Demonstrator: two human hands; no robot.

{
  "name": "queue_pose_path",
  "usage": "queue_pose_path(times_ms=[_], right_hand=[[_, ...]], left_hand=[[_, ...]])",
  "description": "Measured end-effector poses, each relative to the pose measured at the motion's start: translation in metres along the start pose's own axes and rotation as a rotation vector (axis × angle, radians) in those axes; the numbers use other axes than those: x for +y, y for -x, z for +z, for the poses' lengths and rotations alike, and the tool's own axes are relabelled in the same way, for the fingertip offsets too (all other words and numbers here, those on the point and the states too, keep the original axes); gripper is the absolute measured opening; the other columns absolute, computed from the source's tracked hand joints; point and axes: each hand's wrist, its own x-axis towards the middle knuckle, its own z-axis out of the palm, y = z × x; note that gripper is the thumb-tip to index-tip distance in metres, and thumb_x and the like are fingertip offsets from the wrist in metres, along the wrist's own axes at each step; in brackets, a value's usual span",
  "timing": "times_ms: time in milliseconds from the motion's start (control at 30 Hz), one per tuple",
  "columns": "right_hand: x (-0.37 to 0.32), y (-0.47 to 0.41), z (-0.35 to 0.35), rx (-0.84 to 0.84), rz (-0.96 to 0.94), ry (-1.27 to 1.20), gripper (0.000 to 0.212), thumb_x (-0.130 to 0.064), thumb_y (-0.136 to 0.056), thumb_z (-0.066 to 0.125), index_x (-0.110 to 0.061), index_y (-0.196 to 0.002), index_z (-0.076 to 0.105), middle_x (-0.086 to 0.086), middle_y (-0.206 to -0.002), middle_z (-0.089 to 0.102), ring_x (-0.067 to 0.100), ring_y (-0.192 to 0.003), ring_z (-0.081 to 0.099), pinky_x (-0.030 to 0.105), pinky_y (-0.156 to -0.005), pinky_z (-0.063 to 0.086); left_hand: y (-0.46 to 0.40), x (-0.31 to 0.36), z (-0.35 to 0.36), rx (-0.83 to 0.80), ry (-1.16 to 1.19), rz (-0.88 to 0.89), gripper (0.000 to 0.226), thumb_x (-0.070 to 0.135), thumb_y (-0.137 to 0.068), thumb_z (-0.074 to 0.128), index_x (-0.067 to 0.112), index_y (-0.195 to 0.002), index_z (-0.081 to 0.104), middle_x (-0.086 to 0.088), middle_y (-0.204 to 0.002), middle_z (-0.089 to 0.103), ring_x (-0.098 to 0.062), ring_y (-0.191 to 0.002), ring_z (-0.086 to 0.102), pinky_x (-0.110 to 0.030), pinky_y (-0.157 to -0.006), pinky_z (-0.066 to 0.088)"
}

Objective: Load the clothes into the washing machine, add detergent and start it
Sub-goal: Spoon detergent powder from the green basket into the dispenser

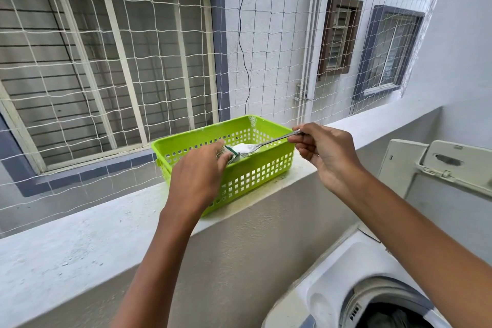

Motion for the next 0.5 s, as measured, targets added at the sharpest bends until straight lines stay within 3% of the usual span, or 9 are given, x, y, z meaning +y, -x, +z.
queue_pose_path(times_ms=[267,500], right_hand=[[0.003,0.001,-0.009,0.022,-0.014,-0.033,0.012,-0.005,-0.085,0.056,-0.004,-0.081,0.068,0.002,-0.053,0.067,0.005,-0.045,0.054,0.012,-0.049,0.046],[0.001,0.009,-0.028,0.071,-0.036,-0.099,0.013,-0.006,-0.086,0.056,-0.004,-0.080,0.067,0.002,-0.054,0.067,0.005,-0.047,0.057,0.012,-0.050,0.048]], left_hand=[[0.001,-0.001,0.002,-0.002,-0.007,-0.012,0.044,0.040,-0.099,0.041,0.027,-0.141,0.044,-0.006,-0.129,0.062,-0.030,-0.121,0.053,-0.037,-0.088,0.044],[0.010,0.007,0.004,0.105,0.004,-0.014,0.047,0.043,-0.097,0.041,0.028,-0.142,0.042,-0.009,-0.124,0.064,-0.032,-0.114,0.056,-0.037,-0.078,0.043]])
